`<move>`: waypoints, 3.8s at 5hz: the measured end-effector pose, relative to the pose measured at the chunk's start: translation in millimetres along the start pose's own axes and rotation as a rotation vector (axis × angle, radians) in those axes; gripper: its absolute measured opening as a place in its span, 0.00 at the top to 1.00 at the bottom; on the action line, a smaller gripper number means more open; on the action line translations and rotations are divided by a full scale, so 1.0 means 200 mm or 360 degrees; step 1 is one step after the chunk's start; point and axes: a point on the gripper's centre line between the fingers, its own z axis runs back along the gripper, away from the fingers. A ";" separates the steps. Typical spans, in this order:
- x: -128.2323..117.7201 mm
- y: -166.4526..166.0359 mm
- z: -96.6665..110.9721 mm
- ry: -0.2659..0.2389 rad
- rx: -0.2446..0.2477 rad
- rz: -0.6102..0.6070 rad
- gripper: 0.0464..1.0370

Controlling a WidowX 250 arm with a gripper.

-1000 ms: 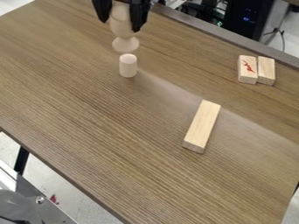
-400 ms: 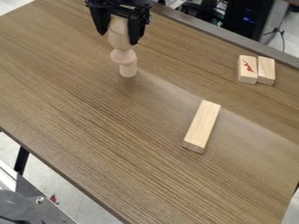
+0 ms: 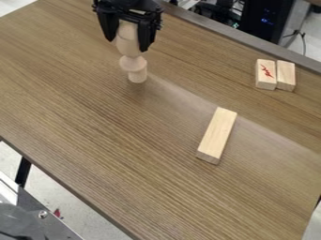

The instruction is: Put the cup on top of the cylinder

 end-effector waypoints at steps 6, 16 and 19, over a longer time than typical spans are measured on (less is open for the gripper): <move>0.06 -0.01 -0.03 0.0007 -0.0003 0.0016 0.16; 0.07 -0.01 0.01 -0.0011 0.0006 0.0005 0.04; 0.02 -0.02 0.19 -0.0119 0.0012 -0.0017 0.04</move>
